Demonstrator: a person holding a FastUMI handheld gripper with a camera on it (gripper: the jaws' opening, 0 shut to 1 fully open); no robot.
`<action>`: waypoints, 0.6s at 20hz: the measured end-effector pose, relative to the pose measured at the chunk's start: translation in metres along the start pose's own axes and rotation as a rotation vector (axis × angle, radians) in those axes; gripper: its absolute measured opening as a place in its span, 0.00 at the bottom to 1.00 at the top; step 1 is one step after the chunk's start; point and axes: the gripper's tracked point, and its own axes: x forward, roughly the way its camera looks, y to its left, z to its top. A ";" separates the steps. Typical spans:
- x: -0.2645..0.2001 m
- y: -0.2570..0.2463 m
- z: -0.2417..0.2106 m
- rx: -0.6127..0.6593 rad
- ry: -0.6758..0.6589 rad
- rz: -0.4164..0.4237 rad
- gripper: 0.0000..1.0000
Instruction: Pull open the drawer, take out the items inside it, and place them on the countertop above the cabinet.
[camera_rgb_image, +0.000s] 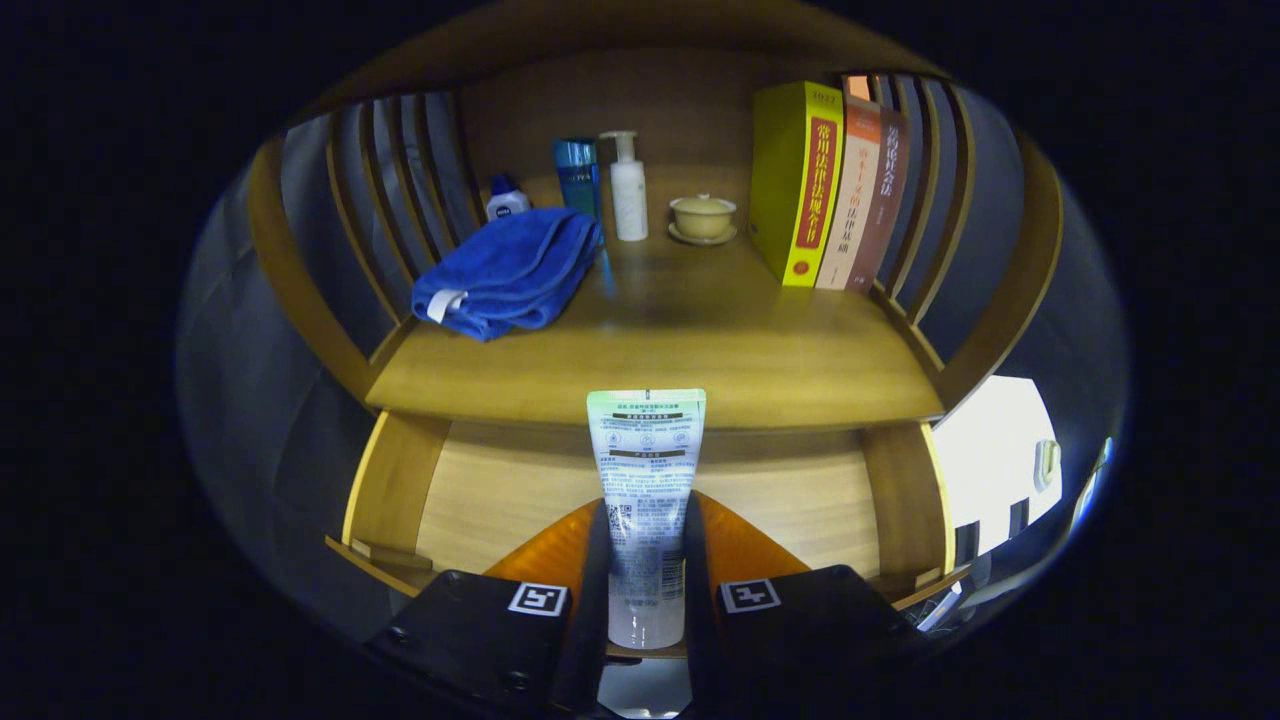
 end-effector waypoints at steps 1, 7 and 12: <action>-0.002 -0.003 0.008 -0.010 -0.011 -0.012 0.42; 0.013 -0.007 0.046 -0.007 -0.031 -0.033 0.42; 0.058 -0.004 0.083 -0.008 -0.050 -0.050 0.42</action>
